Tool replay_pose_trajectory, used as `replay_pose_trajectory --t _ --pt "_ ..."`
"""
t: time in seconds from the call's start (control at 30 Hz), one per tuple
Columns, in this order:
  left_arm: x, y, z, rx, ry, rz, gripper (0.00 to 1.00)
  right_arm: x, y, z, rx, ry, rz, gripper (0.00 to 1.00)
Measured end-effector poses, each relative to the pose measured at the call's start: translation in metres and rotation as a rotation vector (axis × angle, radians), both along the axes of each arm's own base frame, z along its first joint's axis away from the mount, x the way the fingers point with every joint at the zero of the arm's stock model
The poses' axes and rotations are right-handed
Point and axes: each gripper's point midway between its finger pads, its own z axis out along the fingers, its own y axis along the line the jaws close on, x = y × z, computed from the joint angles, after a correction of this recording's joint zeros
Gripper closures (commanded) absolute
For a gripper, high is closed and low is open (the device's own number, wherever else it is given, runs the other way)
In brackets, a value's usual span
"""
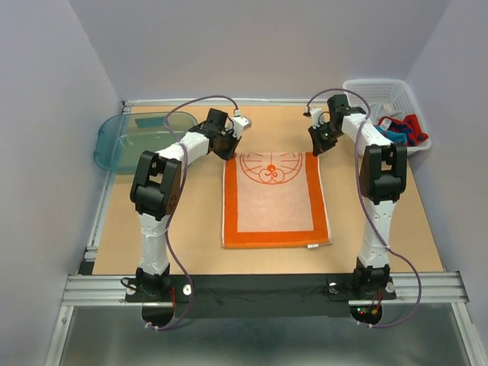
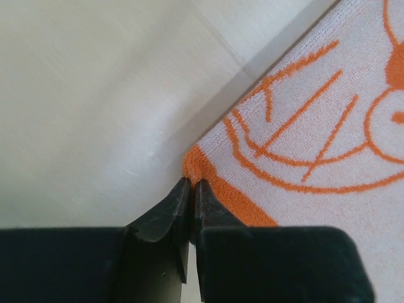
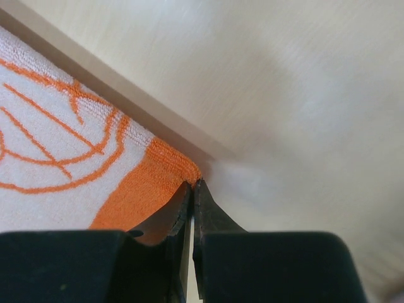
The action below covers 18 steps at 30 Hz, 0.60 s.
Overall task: Fold and stack the towels
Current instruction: Fold the towel
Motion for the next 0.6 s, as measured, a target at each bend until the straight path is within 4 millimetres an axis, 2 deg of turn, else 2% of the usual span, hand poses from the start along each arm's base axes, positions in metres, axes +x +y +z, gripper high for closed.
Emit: replay_pose_trajectory --t 0.17,0.3,0.4,0.5,0.6 --pt "0.038 -0.005 0.042 -0.021 -0.146 0.019 1.0 0.038 -0.004 0.034 -0.023 -0.146 -0.032 1.0" --pt "0.05 -0.005 0.053 -0.023 -0.208 0.03 1.0 0.055 -0.007 0.049 -0.038 -0.217 -0.053 1.0" --pt "0.048 -0.004 0.052 -0.022 -0.214 0.031 1.0 0.053 -0.006 0.049 -0.044 -0.222 -0.061 1.0" --pt "0.032 0.002 0.051 -0.018 -0.2 0.031 1.0 0.035 -0.003 0.049 -0.039 -0.205 -0.068 1.0" --pt "0.013 0.009 0.058 -0.028 -0.197 0.039 1.0 0.015 0.002 0.055 -0.032 -0.197 -0.068 1.0"
